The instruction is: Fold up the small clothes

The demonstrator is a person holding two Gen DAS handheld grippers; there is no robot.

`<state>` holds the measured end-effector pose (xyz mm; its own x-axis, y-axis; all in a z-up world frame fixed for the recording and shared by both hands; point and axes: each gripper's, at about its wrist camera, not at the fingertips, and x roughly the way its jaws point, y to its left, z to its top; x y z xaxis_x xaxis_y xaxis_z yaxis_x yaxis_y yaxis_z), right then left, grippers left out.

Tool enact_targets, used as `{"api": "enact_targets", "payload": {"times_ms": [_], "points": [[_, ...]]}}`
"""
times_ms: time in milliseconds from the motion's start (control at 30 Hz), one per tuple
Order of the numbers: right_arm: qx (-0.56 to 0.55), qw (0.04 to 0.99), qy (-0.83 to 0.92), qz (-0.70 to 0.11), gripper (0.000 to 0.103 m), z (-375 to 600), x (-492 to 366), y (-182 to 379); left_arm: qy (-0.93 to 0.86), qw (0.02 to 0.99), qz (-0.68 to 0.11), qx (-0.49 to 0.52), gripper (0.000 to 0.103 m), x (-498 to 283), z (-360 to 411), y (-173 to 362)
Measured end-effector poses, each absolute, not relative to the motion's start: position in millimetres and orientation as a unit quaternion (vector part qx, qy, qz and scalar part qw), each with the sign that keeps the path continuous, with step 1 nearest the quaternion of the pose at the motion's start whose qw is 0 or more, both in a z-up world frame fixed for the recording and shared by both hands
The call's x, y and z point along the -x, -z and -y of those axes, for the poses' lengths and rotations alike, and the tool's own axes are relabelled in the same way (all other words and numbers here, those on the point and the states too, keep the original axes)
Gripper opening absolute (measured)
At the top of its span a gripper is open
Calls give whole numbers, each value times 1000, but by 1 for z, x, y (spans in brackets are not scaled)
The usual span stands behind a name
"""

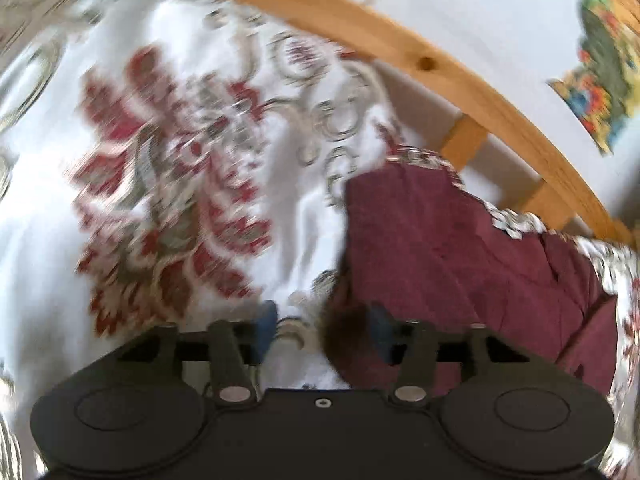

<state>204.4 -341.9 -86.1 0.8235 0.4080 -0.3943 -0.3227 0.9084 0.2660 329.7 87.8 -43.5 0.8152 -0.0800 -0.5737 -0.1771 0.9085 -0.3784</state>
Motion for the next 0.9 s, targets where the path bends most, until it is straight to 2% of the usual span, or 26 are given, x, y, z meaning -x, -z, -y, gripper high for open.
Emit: {"api": "enact_targets", "payload": {"times_ms": [67, 133, 167, 267, 333, 433, 467, 500, 567, 600, 767, 867, 900], "points": [[-94, 949, -193, -229, 91, 342, -205, 87, -21, 929, -318, 187, 52, -342, -81, 42], [-92, 949, -194, -230, 91, 340, -205, 88, -25, 923, -348, 163, 17, -359, -75, 46], [-91, 949, -193, -231, 91, 340, -205, 88, -24, 918, -363, 157, 5, -365, -73, 48], [-90, 950, -189, -230, 91, 341, -204, 87, -42, 923, -356, 142, 4, -368, -65, 47], [-87, 952, -183, -232, 91, 341, -205, 87, -50, 924, -358, 121, 5, -368, -59, 49], [-88, 951, -178, -235, 94, 343, -206, 88, -48, 927, -358, 101, 15, -362, -53, 47], [-88, 952, -175, -236, 95, 344, -206, 88, -40, 928, -355, 105, 24, -356, -53, 44], [-85, 952, -171, -237, 95, 344, -205, 87, -32, 929, -353, 109, 38, -350, -54, 42], [-78, 955, -162, -236, 96, 344, -204, 85, -18, 930, -347, 116, 54, -332, -56, 37], [-74, 956, -159, -235, 96, 344, -202, 84, -8, 931, -345, 121, 58, -322, -57, 35], [-73, 954, -150, -251, 93, 352, -195, 74, 54, 921, -366, 124, 63, -267, -60, 35], [-108, 941, -136, -291, 88, 363, -186, 67, 88, 910, -389, 110, 64, -232, -64, 42], [-120, 936, -134, -302, 83, 366, -184, 66, 94, 908, -395, 107, 64, -224, -65, 45]]}}
